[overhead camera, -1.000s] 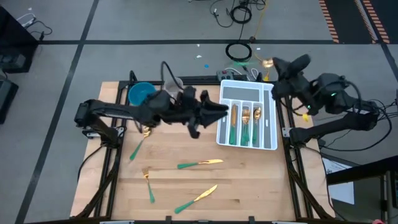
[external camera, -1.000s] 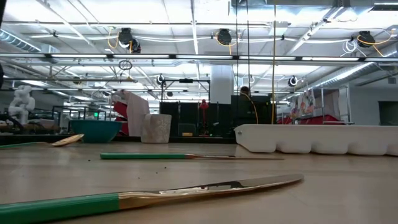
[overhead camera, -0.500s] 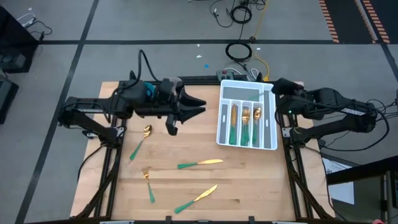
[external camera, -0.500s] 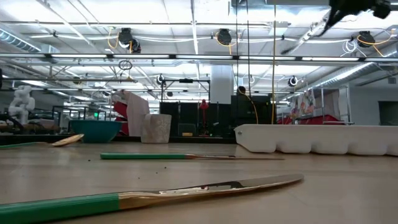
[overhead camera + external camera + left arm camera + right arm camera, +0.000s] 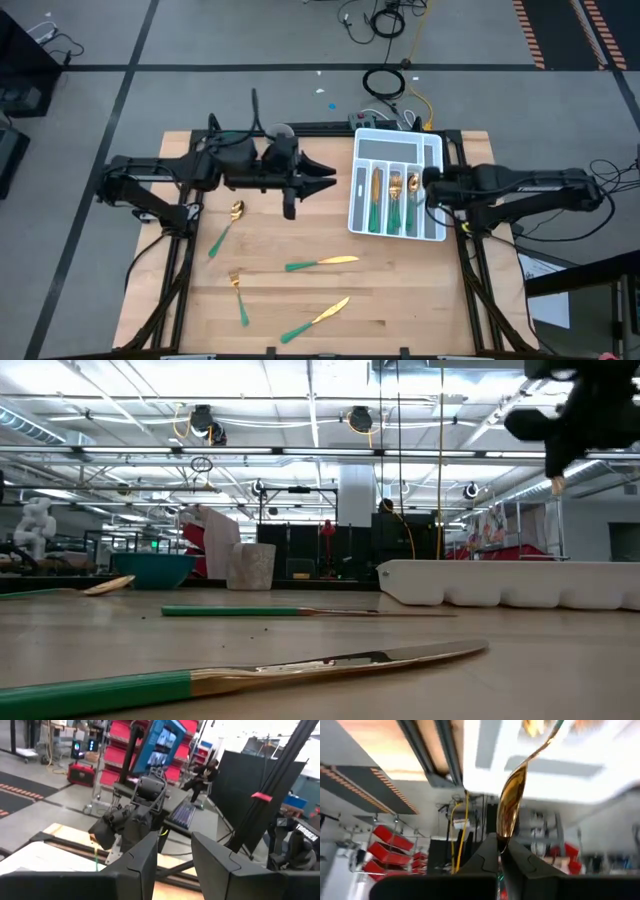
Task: Sort silverware
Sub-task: Put the green spoon into the white cutlery tray
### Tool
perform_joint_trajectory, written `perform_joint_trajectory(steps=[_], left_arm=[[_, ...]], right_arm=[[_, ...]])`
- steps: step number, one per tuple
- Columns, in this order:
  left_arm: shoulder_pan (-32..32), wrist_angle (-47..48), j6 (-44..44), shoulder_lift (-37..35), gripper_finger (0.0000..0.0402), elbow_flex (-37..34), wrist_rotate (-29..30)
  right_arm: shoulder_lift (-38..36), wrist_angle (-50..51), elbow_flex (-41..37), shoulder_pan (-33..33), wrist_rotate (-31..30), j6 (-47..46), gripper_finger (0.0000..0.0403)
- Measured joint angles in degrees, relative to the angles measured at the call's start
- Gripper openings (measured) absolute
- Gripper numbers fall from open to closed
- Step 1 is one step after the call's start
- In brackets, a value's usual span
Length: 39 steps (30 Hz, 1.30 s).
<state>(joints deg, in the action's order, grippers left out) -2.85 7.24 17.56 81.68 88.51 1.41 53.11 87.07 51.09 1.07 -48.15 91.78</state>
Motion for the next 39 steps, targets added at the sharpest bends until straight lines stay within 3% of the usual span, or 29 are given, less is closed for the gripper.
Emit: perform_joint_trajectory(steps=[6, 15, 20, 27, 39], left_arm=[[1.8, 0.5, 0.0, 1.7, 0.0125, 0.0, -1.3], [5.0, 1.2, 0.1, 5.0, 0.0125, 0.0, -1.8], [5.6, 1.4, -0.1, 5.4, 0.0125, 0.0, -2.8], [5.9, 1.3, -0.9, 5.4, 0.0125, 0.0, -2.7], [5.9, 2.4, -1.8, 5.4, 0.0125, 0.0, -2.5]], right_arm=[[-0.2, -3.7, -6.0, -4.1, 5.1, 3.0, 0.0000], [-0.1, -24.5, -11.7, -3.9, 11.1, 17.6, 0.0000], [-0.3, -28.2, -16.5, -1.0, 12.6, 20.4, 0.0000], [0.1, -42.3, -22.7, 3.3, 12.4, 26.9, 0.0000], [3.6, -55.8, -25.9, 15.6, 22.0, 34.2, 0.0000]])
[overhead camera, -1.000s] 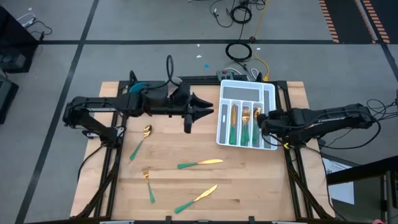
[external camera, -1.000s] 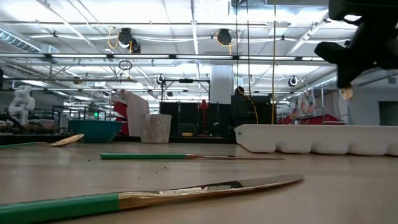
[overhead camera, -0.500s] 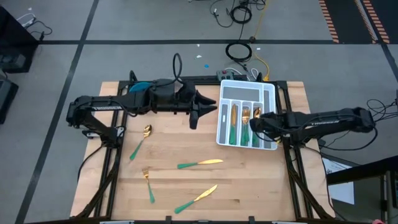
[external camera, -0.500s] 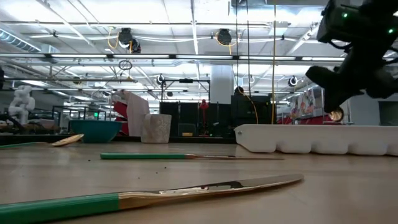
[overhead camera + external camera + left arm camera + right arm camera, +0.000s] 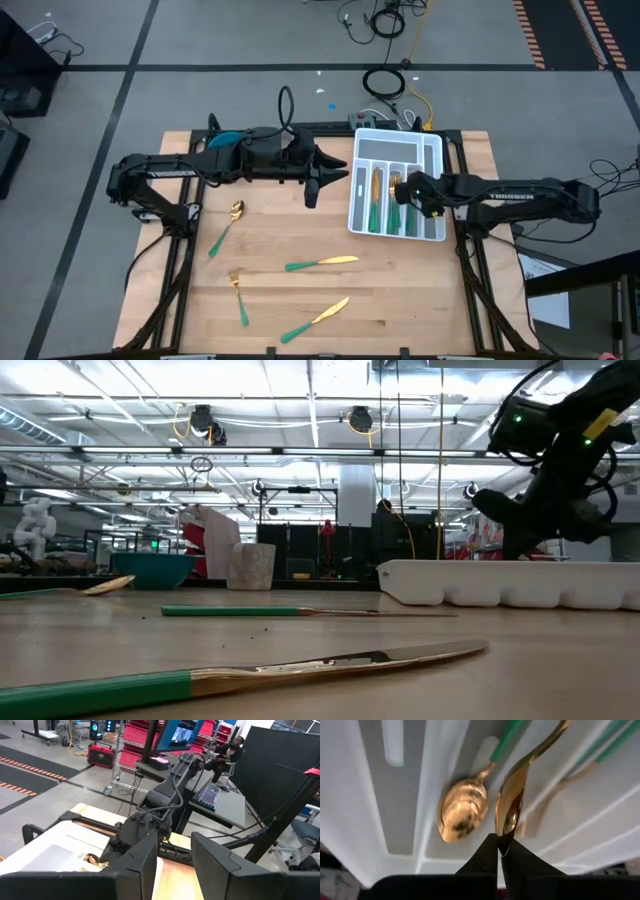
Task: Sort silverware
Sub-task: Put the green spoon into the white cutlery tray
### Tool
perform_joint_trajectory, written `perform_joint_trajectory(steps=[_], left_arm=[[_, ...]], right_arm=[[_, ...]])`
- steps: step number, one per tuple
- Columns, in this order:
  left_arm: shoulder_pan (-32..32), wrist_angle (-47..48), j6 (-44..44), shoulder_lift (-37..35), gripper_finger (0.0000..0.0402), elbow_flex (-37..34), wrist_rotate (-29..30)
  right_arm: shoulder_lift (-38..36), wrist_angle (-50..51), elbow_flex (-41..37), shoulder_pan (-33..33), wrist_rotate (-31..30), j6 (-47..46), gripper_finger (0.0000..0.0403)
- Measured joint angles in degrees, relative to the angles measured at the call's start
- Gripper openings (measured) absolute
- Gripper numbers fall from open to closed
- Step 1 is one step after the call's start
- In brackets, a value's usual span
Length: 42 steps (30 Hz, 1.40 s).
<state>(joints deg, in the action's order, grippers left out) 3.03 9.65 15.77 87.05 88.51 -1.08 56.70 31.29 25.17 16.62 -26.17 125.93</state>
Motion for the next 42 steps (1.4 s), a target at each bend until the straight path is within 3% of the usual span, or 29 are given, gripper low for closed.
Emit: perform_joint_trajectory(steps=[7, 15, 28, 38, 42], left_arm=[[0.0, 0.2, 0.0, 0.0, 0.0125, 0.0, 0.1], [0.0, 0.3, -0.1, 0.0, 0.0125, 0.0, 0.1], [0.0, 0.4, -0.2, 0.0, 0.0125, 0.0, 1.6], [0.0, 0.4, 0.1, 0.0, 0.0125, 0.0, 4.6], [0.0, 0.5, 0.0, 0.0, 0.0125, 0.0, 4.6]], right_arm=[[3.6, -0.9, -0.1, 6.5, 2.8, 1.0, 0.0000], [6.1, -10.5, -0.1, 11.3, 3.4, 1.4, 0.0000], [8.8, -10.3, 0.0, 15.7, 5.6, -1.6, 0.0001], [8.9, -10.2, 0.0, 16.2, 10.1, -9.8, 0.0054], [8.8, -10.1, 0.0, 16.3, 8.3, -10.2, 0.0077]])
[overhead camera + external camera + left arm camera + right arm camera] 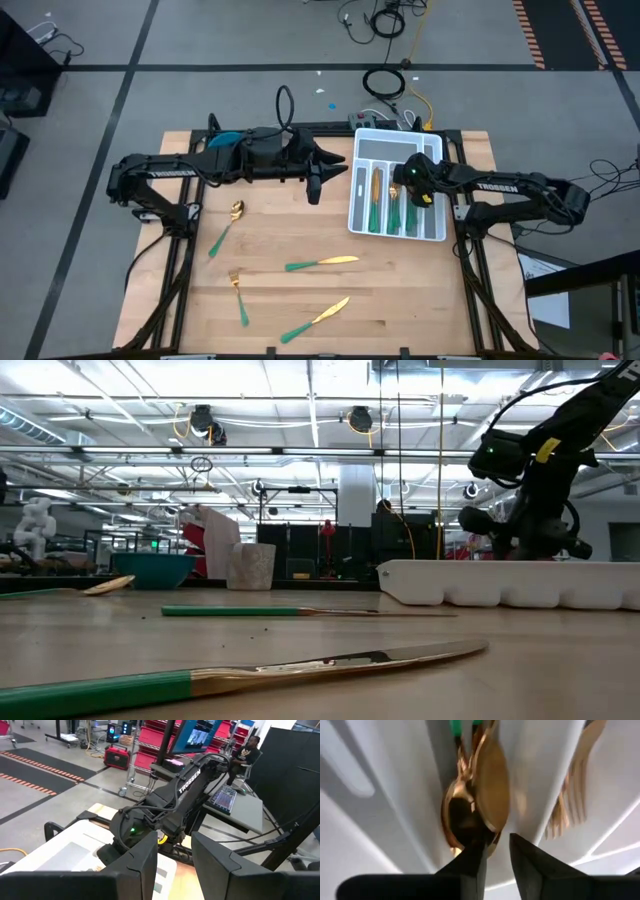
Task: Sort silverware
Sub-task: Put the green spoon into the white cutlery tray
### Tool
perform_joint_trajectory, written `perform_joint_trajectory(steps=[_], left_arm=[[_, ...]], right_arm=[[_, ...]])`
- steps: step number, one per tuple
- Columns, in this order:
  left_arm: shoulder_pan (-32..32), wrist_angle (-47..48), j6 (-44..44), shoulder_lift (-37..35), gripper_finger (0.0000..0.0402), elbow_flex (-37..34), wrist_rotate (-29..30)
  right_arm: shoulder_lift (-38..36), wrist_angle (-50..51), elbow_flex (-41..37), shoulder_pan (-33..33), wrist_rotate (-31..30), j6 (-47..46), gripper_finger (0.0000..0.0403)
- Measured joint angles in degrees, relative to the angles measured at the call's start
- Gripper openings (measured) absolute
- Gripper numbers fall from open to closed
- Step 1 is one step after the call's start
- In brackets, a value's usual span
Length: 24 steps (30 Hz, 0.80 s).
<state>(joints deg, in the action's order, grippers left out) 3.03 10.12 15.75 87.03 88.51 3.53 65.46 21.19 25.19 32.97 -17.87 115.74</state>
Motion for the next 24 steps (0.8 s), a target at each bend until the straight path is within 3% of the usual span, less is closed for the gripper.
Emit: perform_joint_trajectory(steps=[4, 12, 15, 20, 24], left_arm=[[0.0, 1.7, 0.0, 0.0, 0.0125, 0.0, 0.1], [0.0, 7.0, 0.4, 0.0, 0.0125, 0.0, 0.5], [0.0, 9.8, 0.4, -0.2, 0.0125, 0.0, 2.3], [0.2, 26.3, 5.9, -0.9, 0.0125, 0.2, 10.9], [1.3, 47.2, 18.7, -0.7, 0.0125, 0.1, 17.5]], right_arm=[[-0.6, 0.2, 0.8, 0.1, -3.9, -3.7, 0.0090], [-4.3, 5.1, 8.7, 0.1, -4.9, -11.6, 0.0093], [-6.3, 7.2, 13.0, 0.4, -7.3, -20.7, 0.0093], [-9.9, 8.2, 19.9, -1.2, -3.7, -39.2, 0.0091], [-11.9, 10.3, 26.9, -1.7, -12.9, -59.0, 0.0091]])
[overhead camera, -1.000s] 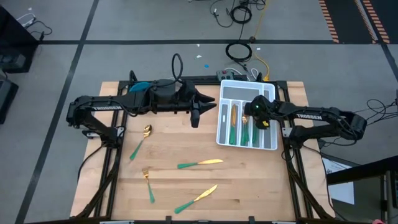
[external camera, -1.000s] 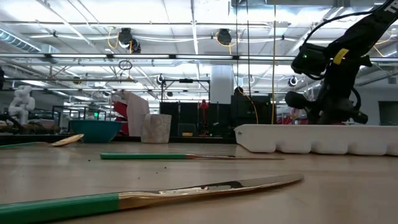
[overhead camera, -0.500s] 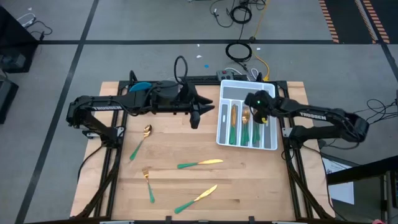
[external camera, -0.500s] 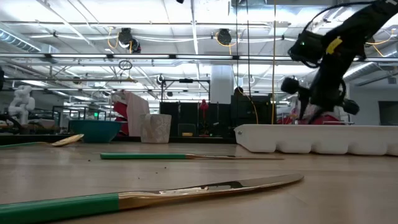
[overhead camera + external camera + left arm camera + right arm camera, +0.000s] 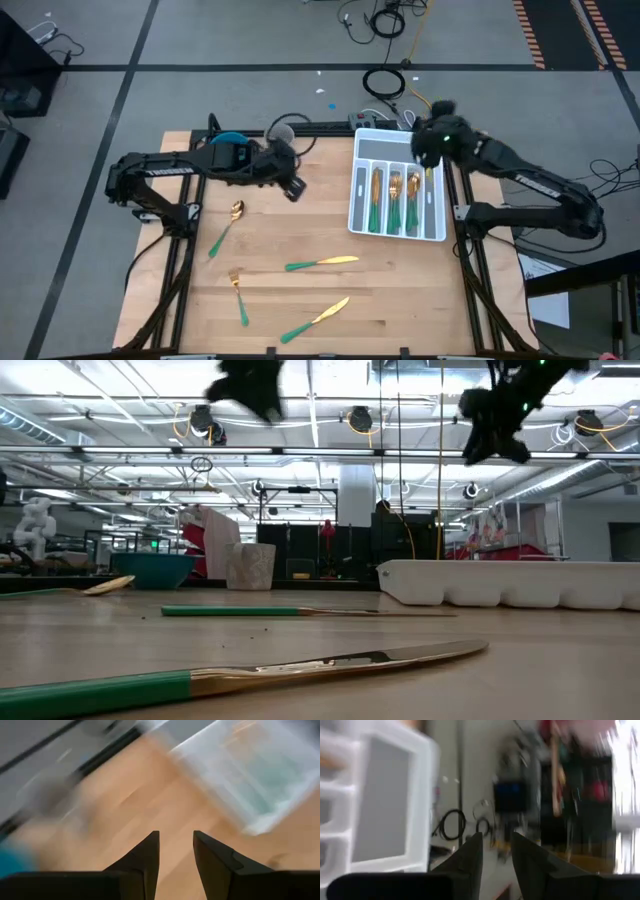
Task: Sort silverware
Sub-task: Put the green spoon into the white cutlery tray
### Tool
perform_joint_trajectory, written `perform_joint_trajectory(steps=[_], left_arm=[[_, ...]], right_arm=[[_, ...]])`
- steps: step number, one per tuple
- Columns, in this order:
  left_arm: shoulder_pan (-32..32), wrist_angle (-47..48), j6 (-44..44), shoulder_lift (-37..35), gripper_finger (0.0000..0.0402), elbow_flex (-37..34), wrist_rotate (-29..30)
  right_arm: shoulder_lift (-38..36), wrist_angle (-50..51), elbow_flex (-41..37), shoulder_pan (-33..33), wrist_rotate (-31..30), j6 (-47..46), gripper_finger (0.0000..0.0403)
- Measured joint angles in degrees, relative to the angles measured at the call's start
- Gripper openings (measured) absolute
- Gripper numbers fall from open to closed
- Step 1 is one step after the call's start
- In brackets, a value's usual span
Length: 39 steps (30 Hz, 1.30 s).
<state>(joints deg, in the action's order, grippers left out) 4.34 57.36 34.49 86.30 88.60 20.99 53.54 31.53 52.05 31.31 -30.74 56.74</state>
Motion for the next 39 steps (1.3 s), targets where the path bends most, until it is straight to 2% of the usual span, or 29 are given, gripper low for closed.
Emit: perform_joint_trajectory(steps=[3, 6, 9, 11, 14, 16, 22, 29, 33, 39], left_arm=[[0.9, 10.3, 4.9, 0.1, 0.0125, -1.0, 1.9], [3.0, 17.0, 1.2, 0.0, 0.0125, -3.0, 0.1], [7.0, 16.6, -8.0, -0.3, 0.0125, -5.7, -6.8], [9.9, 14.7, -16.2, 0.0, 0.0125, -7.4, -13.3], [13.6, 11.8, -30.9, 0.1, 0.0125, -9.7, -24.7], [15.7, 12.3, -39.3, 0.2, 0.0125, -10.9, -28.8], [21.9, 16.6, -55.9, 0.2, 0.0125, -14.6, -29.5], [29.0, 14.1, -69.6, 0.2, 0.0125, -21.1, -29.4], [31.6, 12.8, -74.1, 0.2, 0.0125, -24.7, -29.2], [33.8, 8.5, -74.5, 0.2, 0.0125, -30.3, -28.3]], right_arm=[[-1.3, 4.5, 5.2, 0.0, -1.1, -11.7, 0.0091], [-2.5, 7.8, 9.4, 0.0, 2.8, -21.2, 0.0091], [-3.4, 10.1, 12.0, 0.0, 6.8, -25.7, 0.0091], [-4.0, 11.0, 12.6, 0.0, 8.3, -26.5, 0.0091], [-4.9, 12.0, 12.7, 0.0, 8.7, -28.5, 0.0091], [-5.4, 13.7, 12.7, 0.0, 8.7, -30.2, 0.0091], [-5.5, 19.5, 12.7, 0.0, 12.2, -36.2, 0.0091], [-5.5, 22.2, 12.7, 0.0, 16.7, -41.9, 0.0091], [-5.5, 23.0, 12.7, 0.0, 18.7, -43.8, 0.0091], [-5.4, 23.8, 12.7, 0.0, 19.2, -46.1, 0.0091]])
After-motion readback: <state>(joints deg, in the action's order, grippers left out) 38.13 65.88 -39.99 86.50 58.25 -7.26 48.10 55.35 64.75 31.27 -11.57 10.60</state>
